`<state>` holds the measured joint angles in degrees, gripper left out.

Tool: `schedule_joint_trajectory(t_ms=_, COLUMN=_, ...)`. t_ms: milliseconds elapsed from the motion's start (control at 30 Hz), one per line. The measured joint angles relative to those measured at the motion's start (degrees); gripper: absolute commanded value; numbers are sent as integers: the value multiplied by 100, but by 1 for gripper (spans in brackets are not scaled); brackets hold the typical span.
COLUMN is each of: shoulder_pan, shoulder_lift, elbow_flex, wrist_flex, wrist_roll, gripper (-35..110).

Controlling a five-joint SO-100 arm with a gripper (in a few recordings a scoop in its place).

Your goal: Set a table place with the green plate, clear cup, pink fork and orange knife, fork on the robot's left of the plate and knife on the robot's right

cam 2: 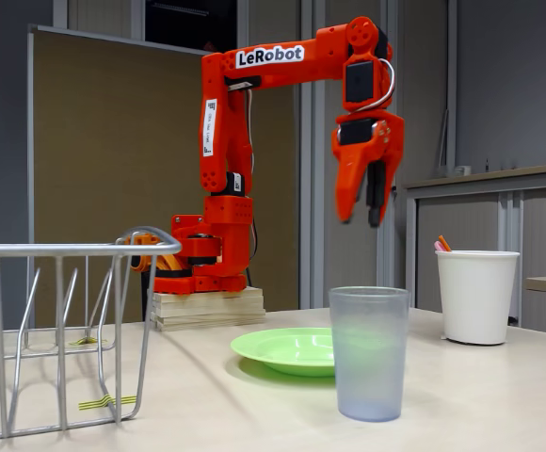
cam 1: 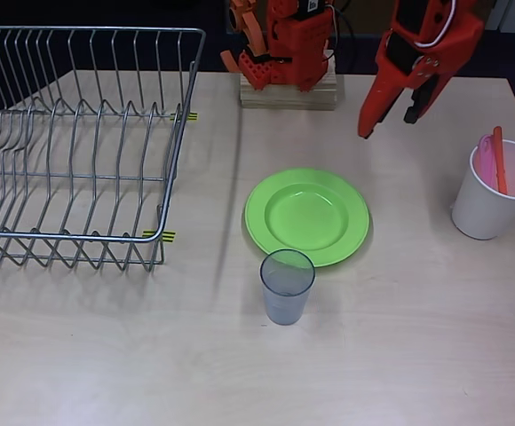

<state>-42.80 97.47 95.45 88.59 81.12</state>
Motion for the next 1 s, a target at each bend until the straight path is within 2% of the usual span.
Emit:
schedule_joint_trajectory(t_ms=67, shoulder_pan=-211, shoulder_lift=229, elbow_flex=220, wrist_flex=-211, wrist_roll=-1767, gripper=34)
schedule_joint_trajectory(t_ms=167, shoulder_pan=-360, shoulder_lift=483, elbow_flex=413, wrist_flex=-1125, wrist_roll=-4685, gripper=33)
schedule_joint_trajectory(t_ms=300, shoulder_pan=-466, shoulder_lift=510, elbow_flex=413, wrist_flex=-1538, wrist_roll=-8376, gripper=27)
schedule_joint_trajectory(t_ms=400, shoulder_pan=-483, shoulder_lift=510, elbow_flex=404, wrist_flex=-1714, wrist_roll=-9914, gripper=20)
schedule_joint_trajectory(t_ms=467, shoulder_pan=-466, shoulder_lift=527, elbow_flex=413, wrist_flex=-1767, wrist_roll=-9923, gripper=14)
schedule_joint_trajectory(t_ms=667, shoulder_pan=-703, shoulder_lift=633, elbow_flex=545, wrist_flex=-1327, wrist_roll=-7664, gripper=28)
schedule_joint_trajectory(t_ms=867, shoulder_pan=-1556, shoulder_lift=659, elbow_flex=756, wrist_flex=-1002, wrist_roll=-5291, gripper=28)
schedule_joint_trajectory(t_ms=1000, shoulder_pan=-2074, shoulder_lift=475, elbow_flex=756, wrist_flex=-1046, wrist_roll=-4535, gripper=25)
